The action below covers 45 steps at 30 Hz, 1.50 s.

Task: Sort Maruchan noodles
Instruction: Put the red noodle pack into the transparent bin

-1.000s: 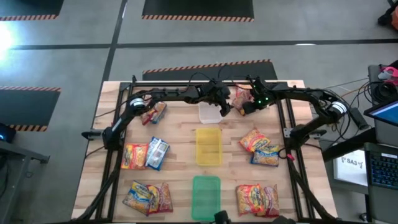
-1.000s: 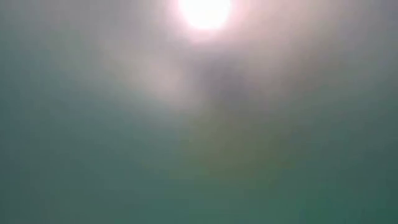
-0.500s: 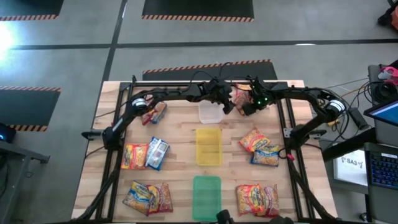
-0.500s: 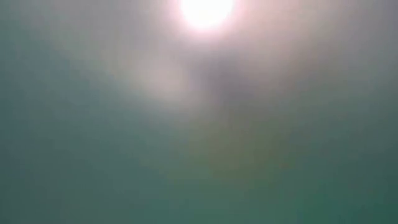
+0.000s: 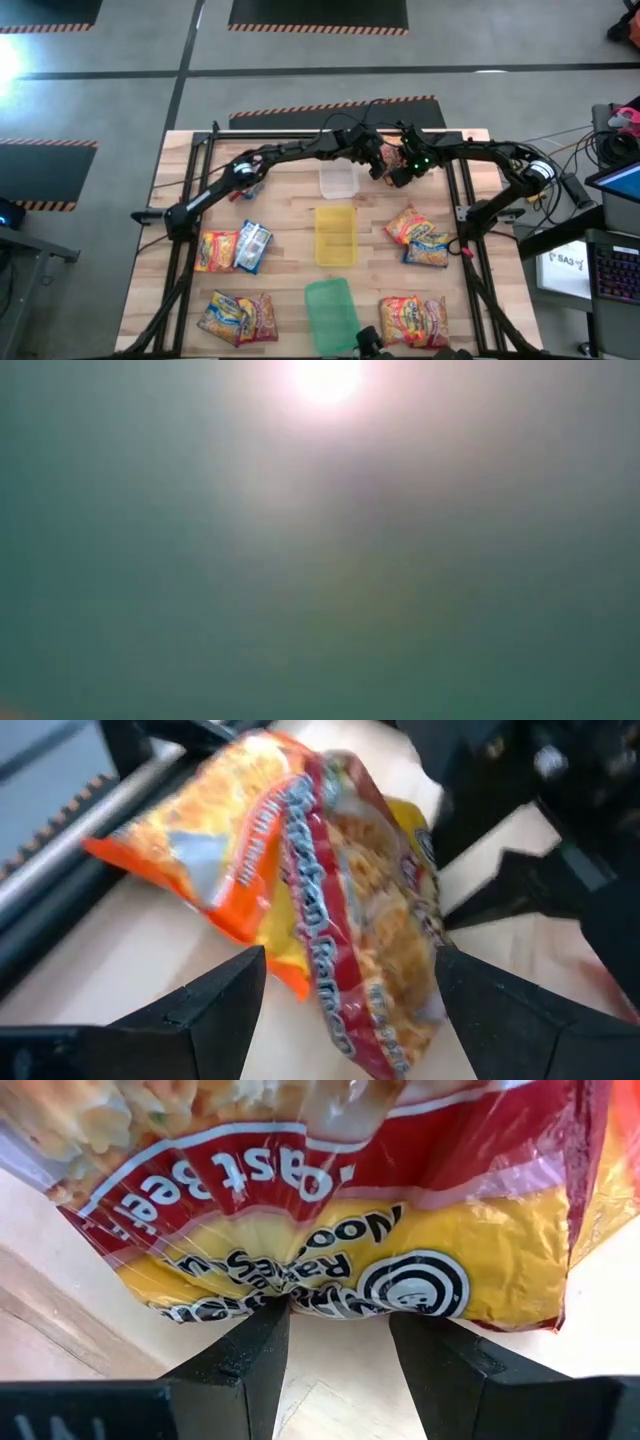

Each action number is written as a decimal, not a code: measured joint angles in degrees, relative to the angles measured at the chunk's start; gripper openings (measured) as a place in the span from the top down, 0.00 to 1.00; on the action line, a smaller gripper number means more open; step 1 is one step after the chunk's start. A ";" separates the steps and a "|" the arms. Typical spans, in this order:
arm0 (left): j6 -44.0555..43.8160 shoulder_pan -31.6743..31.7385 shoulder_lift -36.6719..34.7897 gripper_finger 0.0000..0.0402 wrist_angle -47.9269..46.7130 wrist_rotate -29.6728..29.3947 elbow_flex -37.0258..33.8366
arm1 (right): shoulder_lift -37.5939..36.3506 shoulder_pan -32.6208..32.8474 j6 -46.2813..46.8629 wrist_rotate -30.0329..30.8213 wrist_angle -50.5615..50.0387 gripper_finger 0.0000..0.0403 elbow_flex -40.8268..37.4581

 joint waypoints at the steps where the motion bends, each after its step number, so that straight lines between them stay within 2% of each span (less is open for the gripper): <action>1: -0.05 0.17 -0.45 0.31 0.01 -0.34 -0.40 | 0.00 0.00 -0.05 -0.02 0.11 0.58 -0.15; 3: -0.29 0.52 -0.83 0.31 0.34 0.53 -0.50 | 0.00 0.00 -0.07 -0.05 0.21 0.58 -0.17; 7: -2.65 0.84 -0.52 0.31 -0.11 6.35 -0.85 | -0.07 0.00 -0.07 -0.70 0.39 0.58 -0.21; 20: -3.53 0.80 0.88 0.33 -0.32 9.49 -0.24 | -0.28 1.28 -1.76 -0.24 1.01 0.58 -0.32; 38: -3.69 0.76 0.87 0.68 -0.64 10.94 -0.24 | -0.70 2.83 -3.28 -0.66 2.91 0.58 -0.39; 45: -3.78 0.80 0.75 0.73 -0.64 11.58 -0.24 | -1.21 3.13 -3.45 -1.10 2.99 0.58 -0.41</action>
